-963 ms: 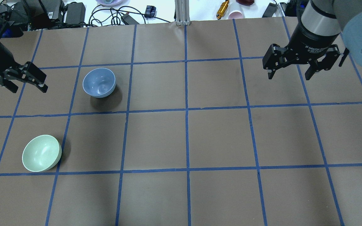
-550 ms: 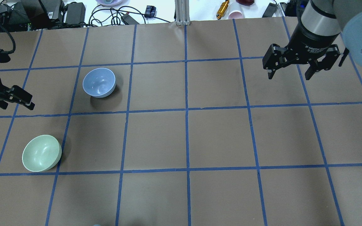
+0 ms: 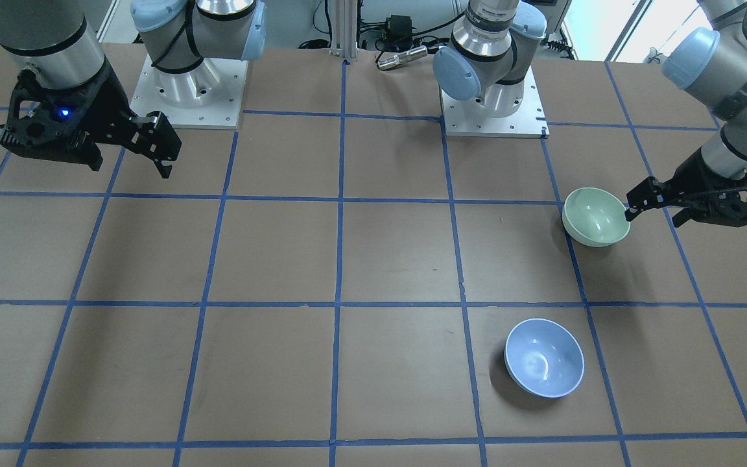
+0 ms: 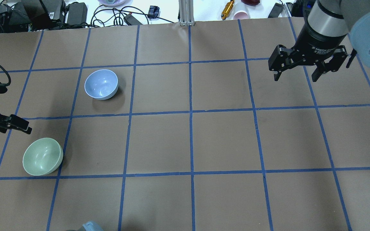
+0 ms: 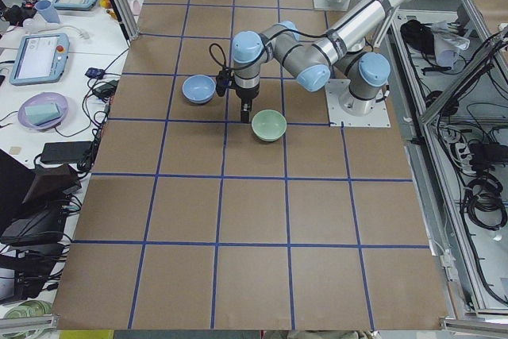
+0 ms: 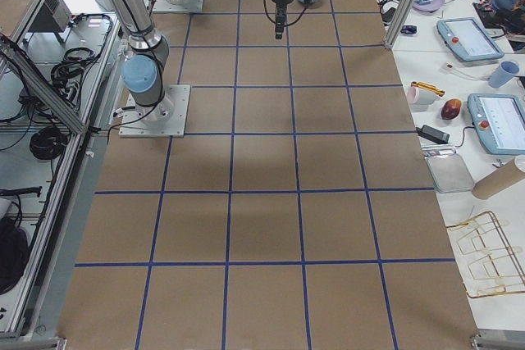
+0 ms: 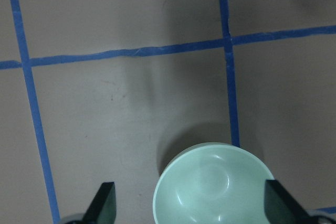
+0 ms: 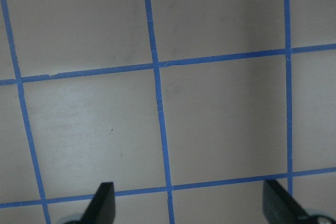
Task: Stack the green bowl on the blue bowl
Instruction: 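Move the left gripper down toward the rim of the pale green bowl, then close the left gripper on the pale green bowl's rim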
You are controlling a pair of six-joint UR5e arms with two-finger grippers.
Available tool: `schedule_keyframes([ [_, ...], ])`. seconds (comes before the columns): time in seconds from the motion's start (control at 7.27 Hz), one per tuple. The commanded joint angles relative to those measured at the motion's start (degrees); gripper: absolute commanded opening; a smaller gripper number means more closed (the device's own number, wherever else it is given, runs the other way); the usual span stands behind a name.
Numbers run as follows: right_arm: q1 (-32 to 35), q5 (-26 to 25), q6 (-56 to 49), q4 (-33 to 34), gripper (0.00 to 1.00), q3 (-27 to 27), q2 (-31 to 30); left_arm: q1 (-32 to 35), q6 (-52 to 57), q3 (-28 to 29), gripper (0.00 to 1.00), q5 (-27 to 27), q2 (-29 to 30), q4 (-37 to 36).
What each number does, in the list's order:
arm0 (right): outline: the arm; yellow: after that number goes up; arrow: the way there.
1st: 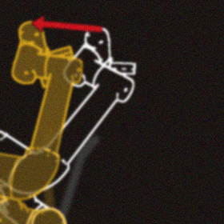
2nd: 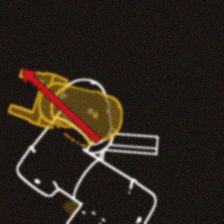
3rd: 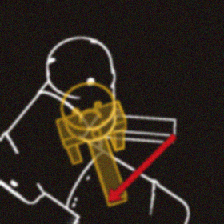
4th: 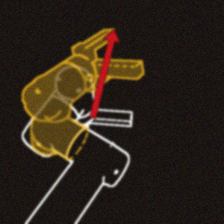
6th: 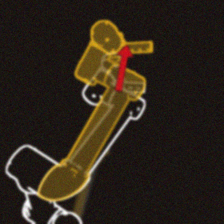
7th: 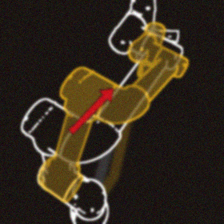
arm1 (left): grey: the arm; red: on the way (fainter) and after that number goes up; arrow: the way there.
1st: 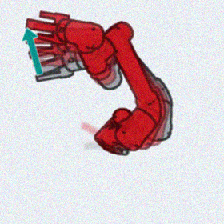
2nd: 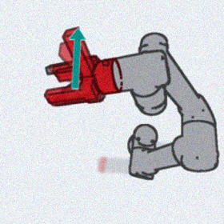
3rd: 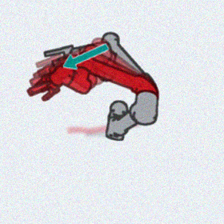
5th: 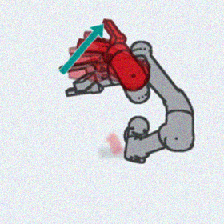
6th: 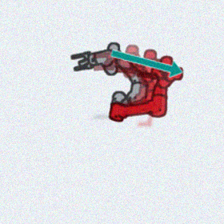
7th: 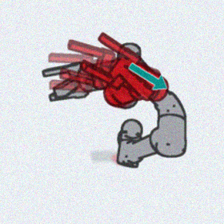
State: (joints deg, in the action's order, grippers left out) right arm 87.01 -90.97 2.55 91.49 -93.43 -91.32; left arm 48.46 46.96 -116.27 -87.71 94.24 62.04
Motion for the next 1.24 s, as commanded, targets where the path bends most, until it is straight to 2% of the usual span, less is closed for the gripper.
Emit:
schedule_keyframes([
  [0.0, 0.0, 0.0, 0.0, 0.0, 1.0, 0.0, 0.0, -3.8, 4.53, -4.91, 1.0, 0.78, 1.73, -5.94],
  [0.41, 0.0, 0.0, 0.0, 0.0, 1.0, 0.0, 0.0, -5.31, 4.63, -11.95, 1.0, 0.78, 3.22, -13.85],
  [1.1, 0.0, 0.0, 0.0, 0.0, 1.0, 0.0, 0.0, -6.27, 4.54, -12.23, 1.0, 0.96, 6.13, -13.79],
])
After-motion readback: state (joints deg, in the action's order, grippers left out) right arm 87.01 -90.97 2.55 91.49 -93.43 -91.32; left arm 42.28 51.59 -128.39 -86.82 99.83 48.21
